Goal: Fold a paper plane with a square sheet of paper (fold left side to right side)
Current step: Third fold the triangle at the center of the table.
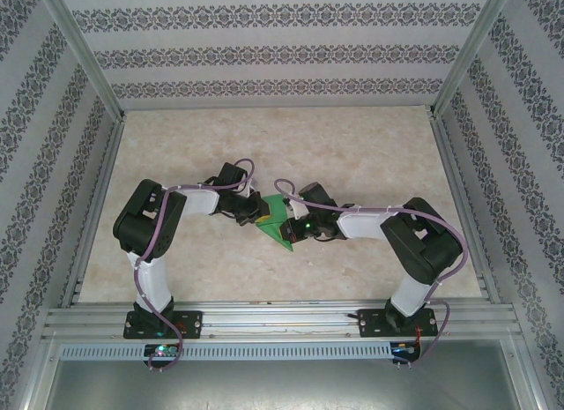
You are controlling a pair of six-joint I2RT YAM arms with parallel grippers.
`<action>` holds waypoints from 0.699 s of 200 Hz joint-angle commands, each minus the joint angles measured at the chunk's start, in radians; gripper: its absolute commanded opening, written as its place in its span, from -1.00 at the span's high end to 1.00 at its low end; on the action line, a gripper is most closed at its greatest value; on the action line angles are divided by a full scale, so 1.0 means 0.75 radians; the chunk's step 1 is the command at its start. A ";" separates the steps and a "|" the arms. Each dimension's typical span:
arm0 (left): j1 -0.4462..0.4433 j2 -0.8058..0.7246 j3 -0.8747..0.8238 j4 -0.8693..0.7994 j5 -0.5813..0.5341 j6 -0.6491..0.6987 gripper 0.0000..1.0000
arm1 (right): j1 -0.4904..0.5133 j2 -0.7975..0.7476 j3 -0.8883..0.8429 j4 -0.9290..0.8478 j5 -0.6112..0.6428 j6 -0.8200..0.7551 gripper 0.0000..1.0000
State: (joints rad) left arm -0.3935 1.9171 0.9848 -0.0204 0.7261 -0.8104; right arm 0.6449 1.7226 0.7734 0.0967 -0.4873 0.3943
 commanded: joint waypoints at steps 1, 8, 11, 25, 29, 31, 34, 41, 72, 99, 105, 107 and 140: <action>-0.019 0.051 0.009 -0.092 -0.042 0.032 0.78 | -0.017 0.015 0.037 -0.028 0.020 -0.008 1.00; -0.019 0.050 0.008 -0.089 -0.042 0.032 0.78 | -0.017 0.015 0.036 -0.031 0.020 -0.009 1.00; -0.019 0.050 0.008 -0.091 -0.042 0.033 0.78 | -0.020 0.016 0.036 -0.031 0.019 -0.010 1.00; -0.020 0.050 0.010 -0.091 -0.042 0.033 0.78 | -0.023 0.015 0.036 -0.040 0.021 -0.012 1.00; -0.019 0.051 0.008 -0.091 -0.042 0.032 0.78 | -0.021 0.016 0.036 -0.040 0.020 -0.012 1.00; -0.019 0.051 0.009 -0.091 -0.042 0.031 0.78 | -0.022 0.016 0.036 -0.042 0.020 -0.012 1.00; -0.019 0.052 0.009 -0.090 -0.042 0.032 0.78 | -0.022 0.018 0.036 -0.042 0.020 -0.013 1.00; -0.019 0.051 0.011 -0.091 -0.042 0.030 0.78 | -0.023 0.020 0.036 -0.045 0.020 -0.013 1.00; -0.019 0.040 0.030 -0.088 -0.029 0.026 0.73 | -0.023 0.036 0.036 -0.062 0.006 -0.017 1.00; -0.019 0.011 0.094 -0.127 -0.021 0.051 0.68 | -0.021 0.047 0.027 -0.076 0.003 -0.017 1.00; -0.017 0.007 0.115 -0.136 -0.019 0.056 0.68 | -0.023 0.050 0.024 -0.075 0.002 -0.014 1.00; -0.017 0.007 0.122 -0.141 -0.018 0.057 0.68 | -0.023 0.051 0.024 -0.076 0.000 -0.014 1.00; -0.017 0.024 0.223 -0.198 -0.009 0.086 0.66 | -0.022 0.062 0.020 -0.073 -0.009 -0.005 1.00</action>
State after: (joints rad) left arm -0.3969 1.9198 1.0924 -0.1062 0.7223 -0.7879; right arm 0.6365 1.7435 0.7776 0.0612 -0.4854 0.3943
